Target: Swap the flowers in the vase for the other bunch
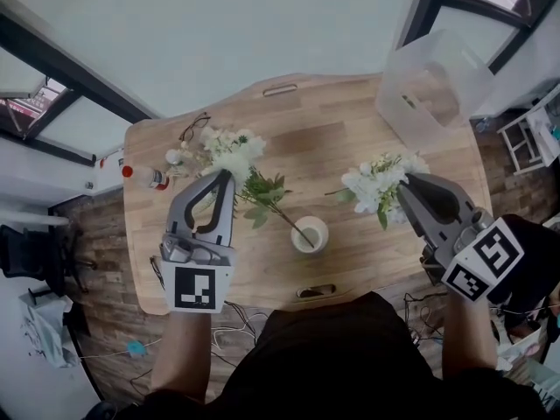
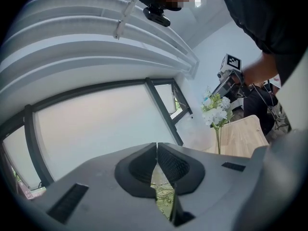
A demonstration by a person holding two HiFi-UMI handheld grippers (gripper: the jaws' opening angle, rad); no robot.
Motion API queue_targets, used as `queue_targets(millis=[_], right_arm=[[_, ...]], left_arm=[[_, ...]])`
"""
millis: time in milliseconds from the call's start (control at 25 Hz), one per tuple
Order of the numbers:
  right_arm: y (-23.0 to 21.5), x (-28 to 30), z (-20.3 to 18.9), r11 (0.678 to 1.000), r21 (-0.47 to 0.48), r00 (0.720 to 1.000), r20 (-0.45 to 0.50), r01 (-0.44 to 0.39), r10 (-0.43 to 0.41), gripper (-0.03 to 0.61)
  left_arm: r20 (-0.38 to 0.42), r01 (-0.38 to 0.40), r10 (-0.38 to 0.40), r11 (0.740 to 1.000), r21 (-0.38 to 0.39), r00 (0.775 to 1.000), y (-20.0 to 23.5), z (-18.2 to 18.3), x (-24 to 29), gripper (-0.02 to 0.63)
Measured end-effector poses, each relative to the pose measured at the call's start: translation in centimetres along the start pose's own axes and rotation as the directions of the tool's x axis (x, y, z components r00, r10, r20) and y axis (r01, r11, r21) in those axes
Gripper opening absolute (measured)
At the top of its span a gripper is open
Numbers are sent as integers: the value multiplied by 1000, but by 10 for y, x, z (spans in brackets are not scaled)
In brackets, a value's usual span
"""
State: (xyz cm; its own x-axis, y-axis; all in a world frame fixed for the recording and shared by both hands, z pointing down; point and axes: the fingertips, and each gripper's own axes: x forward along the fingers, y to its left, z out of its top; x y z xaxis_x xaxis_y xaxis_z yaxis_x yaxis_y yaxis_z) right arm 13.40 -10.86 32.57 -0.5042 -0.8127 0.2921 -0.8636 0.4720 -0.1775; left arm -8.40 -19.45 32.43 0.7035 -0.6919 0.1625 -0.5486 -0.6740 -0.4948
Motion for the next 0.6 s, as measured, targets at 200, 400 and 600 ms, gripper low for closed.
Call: queue_targets(millis=[200,400,600], right_arm=[[-1,1,-2,1000,5,1000,3,-23,23,61],[-2,3,-3,999,1,999,3,-37,37,61],[-4,4,-6,999,-2,999,12,-47,47,61]], left_arm=[[5,13,-13,1000,-18,1000,-14,7,1,15],[7,19,-19,999,-29,1000,-22,14,2,15],[17,19,-18,998,-55,1000,-28,18,-1,15]])
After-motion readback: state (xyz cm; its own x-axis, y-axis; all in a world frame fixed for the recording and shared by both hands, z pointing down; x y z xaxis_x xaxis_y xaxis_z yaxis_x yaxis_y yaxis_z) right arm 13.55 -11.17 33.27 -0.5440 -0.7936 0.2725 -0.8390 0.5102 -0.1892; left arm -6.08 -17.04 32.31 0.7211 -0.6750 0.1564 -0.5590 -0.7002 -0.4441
